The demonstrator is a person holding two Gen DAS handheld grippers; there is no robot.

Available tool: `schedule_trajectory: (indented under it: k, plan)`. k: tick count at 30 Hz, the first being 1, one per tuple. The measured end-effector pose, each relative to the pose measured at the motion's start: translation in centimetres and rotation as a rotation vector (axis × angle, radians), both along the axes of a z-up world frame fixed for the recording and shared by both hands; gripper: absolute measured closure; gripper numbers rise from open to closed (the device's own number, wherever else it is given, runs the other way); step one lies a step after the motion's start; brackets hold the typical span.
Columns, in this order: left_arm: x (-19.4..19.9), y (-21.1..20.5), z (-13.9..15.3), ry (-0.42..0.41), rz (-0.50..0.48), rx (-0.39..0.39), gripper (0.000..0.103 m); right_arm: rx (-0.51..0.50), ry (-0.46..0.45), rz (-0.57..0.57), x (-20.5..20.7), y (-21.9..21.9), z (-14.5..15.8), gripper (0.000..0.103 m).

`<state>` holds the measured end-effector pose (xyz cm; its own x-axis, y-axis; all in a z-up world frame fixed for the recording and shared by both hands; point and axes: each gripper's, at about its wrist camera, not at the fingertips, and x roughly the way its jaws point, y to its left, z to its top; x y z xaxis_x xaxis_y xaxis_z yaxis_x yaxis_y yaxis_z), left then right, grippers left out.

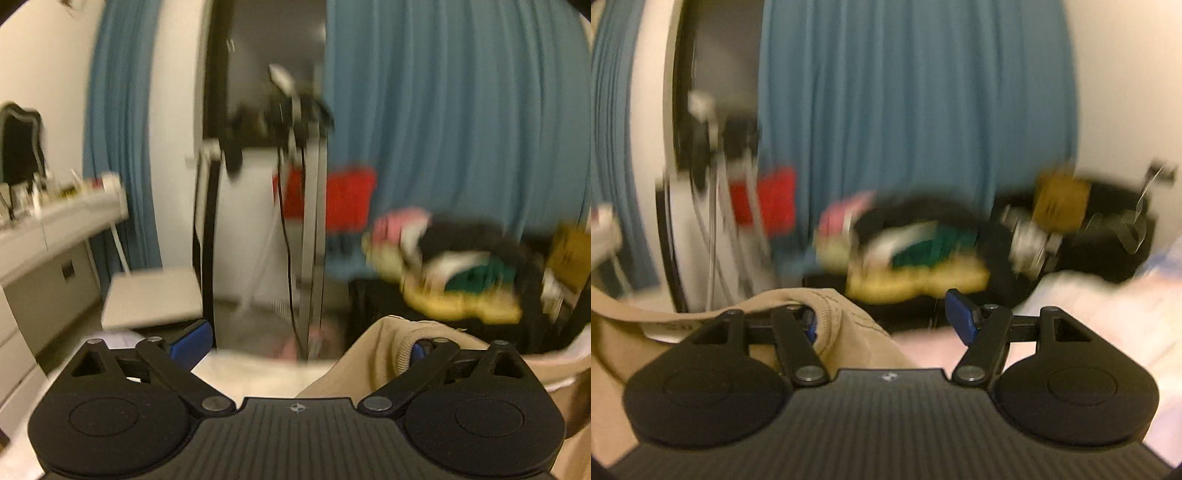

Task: Fold clothes

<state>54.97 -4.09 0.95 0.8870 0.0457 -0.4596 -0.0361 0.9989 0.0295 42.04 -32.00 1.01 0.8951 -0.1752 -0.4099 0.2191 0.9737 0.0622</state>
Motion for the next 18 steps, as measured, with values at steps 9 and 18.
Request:
schedule_trajectory:
  k: [9,18]
  plan:
    - [1.7,-2.3,-8.0,0.291,-0.129,0.105,0.001,0.101,0.376,0.215,7.2,0.7,-5.8,0.037]
    - [-6.2,-1.8,-5.6,0.418,-0.2,0.169,0.0,0.035,0.391,0.299,1.6,3.0,-2.6,0.037]
